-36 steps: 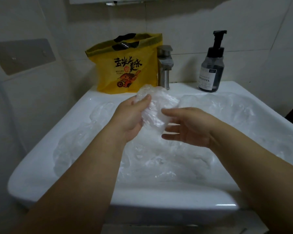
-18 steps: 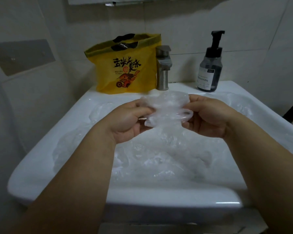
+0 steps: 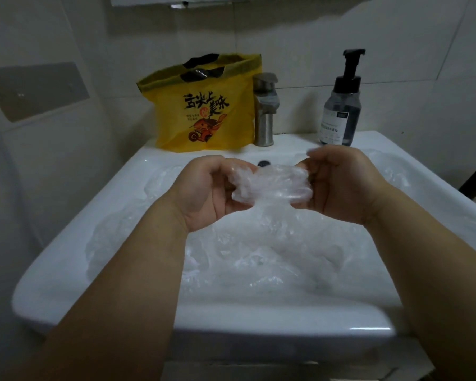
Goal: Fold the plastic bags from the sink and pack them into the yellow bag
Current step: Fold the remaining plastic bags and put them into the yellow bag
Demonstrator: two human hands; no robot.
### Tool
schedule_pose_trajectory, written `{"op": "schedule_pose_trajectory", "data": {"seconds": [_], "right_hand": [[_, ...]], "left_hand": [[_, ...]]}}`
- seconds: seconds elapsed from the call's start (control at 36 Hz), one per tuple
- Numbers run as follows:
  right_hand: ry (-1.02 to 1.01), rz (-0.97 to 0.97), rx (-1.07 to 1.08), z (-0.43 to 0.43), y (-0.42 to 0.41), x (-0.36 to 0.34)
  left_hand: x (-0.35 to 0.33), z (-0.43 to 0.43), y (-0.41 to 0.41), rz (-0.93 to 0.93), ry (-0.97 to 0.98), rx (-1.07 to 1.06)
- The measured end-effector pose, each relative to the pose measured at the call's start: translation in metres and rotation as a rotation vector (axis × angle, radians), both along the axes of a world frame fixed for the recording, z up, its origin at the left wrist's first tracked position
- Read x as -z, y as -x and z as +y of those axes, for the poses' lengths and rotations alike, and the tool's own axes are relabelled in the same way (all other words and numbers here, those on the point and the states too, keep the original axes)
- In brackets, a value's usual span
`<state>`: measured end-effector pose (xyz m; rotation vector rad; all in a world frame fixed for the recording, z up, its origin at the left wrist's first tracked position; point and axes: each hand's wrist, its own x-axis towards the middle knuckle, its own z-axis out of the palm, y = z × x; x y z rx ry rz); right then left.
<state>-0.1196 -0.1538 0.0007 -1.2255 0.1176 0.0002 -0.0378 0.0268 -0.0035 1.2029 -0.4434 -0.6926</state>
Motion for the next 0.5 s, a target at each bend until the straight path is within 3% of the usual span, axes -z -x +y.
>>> {"op": "schedule_pose_trajectory", "data": {"seconds": [0.08,0.17,0.33,0.5], "right_hand": [[0.281,-0.021,0.121,0.004,-0.003,0.006],[0.378,-0.063,0.127,0.009,-0.005,0.009],[0.490,-0.080,0.198,0.011,-0.006,0.011],[0.735,-0.109,0.240,0.008,-0.006,0.013]], "left_hand": [[0.004,-0.004,0.000,-0.094,-0.177,-0.071],[0.010,-0.011,0.001,-0.282,-0.332,-0.224],[0.013,-0.011,-0.001,-0.432,-0.345,-0.294],[0.013,-0.010,0.001,-0.441,-0.320,-0.294]]}}
